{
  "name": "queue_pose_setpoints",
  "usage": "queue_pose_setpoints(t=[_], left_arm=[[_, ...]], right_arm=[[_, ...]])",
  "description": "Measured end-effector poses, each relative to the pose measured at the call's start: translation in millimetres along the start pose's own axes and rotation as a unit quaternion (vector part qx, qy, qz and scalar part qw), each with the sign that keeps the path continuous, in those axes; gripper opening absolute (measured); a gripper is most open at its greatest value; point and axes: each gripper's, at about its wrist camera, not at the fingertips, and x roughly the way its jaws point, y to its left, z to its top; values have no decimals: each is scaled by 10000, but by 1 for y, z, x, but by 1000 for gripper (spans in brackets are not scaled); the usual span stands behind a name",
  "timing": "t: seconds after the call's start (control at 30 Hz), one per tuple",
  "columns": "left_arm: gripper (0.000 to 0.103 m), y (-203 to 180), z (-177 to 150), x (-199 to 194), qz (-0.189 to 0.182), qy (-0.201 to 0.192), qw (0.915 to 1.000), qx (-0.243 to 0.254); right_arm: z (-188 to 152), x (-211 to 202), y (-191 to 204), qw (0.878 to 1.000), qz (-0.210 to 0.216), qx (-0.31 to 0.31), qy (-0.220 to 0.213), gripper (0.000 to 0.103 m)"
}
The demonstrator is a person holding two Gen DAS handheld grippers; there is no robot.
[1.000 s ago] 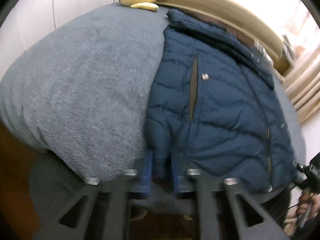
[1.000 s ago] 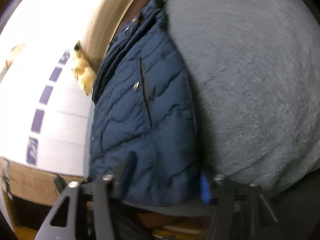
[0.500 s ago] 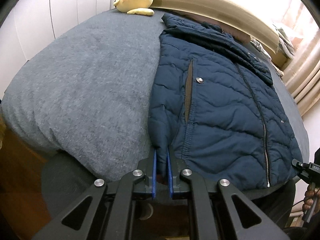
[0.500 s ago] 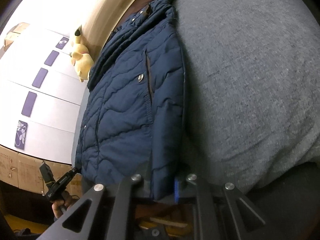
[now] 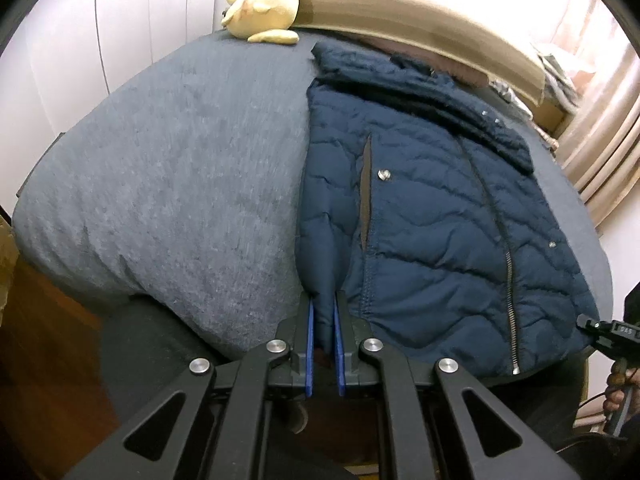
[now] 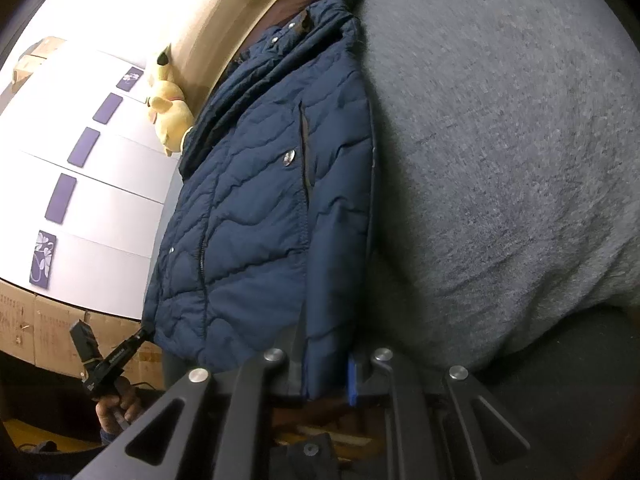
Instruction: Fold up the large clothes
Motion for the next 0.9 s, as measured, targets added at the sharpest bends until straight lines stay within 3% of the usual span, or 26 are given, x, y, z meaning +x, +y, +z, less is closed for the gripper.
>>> queue_pose_setpoints(t=[0.5,0.9], left_arm=[[8,0,31,-30,-449,-416,9978,-253],[7,-18,76,-41,-272,-954,9950,-93]], right_arm=[[31,-39,27,9956,750,-170,-533,11],[65,-54,48,9888,1049,-340,-1006,11]])
